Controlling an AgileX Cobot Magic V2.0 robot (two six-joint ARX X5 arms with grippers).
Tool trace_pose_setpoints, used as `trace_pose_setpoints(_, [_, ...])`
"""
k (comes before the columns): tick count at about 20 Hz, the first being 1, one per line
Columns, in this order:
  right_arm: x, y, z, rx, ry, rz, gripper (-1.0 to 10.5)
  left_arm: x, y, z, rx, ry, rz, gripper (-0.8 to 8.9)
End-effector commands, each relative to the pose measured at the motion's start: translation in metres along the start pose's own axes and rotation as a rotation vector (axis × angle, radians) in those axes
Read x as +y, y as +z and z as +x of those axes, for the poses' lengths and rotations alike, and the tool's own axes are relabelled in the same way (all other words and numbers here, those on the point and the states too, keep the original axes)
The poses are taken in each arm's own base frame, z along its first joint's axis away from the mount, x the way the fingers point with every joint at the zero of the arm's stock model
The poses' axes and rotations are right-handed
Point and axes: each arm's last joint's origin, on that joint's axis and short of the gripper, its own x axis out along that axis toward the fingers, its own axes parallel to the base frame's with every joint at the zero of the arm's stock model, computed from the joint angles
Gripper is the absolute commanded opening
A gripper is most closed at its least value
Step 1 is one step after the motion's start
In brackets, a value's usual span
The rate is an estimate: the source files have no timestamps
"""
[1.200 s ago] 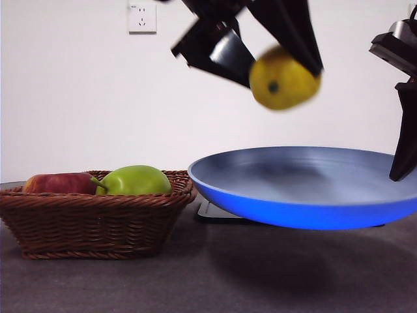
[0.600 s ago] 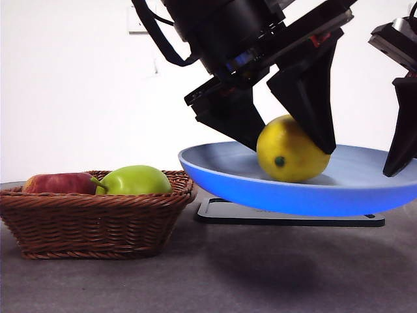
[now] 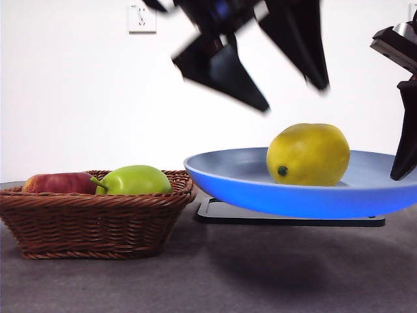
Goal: Take the lemon from the basket,put the lemon in the plate,hand out the plate
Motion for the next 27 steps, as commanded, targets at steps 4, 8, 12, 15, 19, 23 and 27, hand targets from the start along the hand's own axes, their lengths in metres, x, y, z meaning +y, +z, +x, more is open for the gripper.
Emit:
trace_pose_setpoints(4, [-0.014, 0.025, -0.008, -0.056, -0.017, 0.089, 0.0, 0.001, 0.005, -0.068, -0.089, 0.011, -0.011, 3.67])
trace_pose_setpoints(8, [-0.021, 0.069, -0.004, -0.061, -0.031, 0.113, 0.0, -0.001, -0.002, -0.115, -0.155, 0.010, -0.010, 3.66])
trace_pose_setpoints(12, [-0.029, 0.123, 0.017, -0.072, -0.037, 0.115, 0.0, -0.003, -0.012, -0.146, -0.188, 0.008, -0.023, 3.66])
trace_pose_setpoints(15, [-0.039, 0.154, 0.039, -0.088, -0.083, 0.129, 0.0, -0.003, -0.016, -0.155, -0.202, 0.037, -0.028, 3.66])
trace_pose_setpoints(19, [-0.054, 0.180, 0.065, -0.090, -0.081, 0.168, 0.0, -0.002, -0.016, -0.155, -0.200, 0.064, -0.035, 3.65])
trace_pose_setpoints(23, [-0.066, 0.186, 0.083, -0.092, -0.082, 0.195, 0.0, -0.002, -0.012, -0.155, -0.243, 0.081, -0.036, 3.65])
trace_pose_setpoints(27, [-0.067, 0.186, 0.086, -0.091, -0.082, 0.183, 1.1, -0.001, -0.012, -0.155, -0.247, 0.101, -0.052, 3.65])
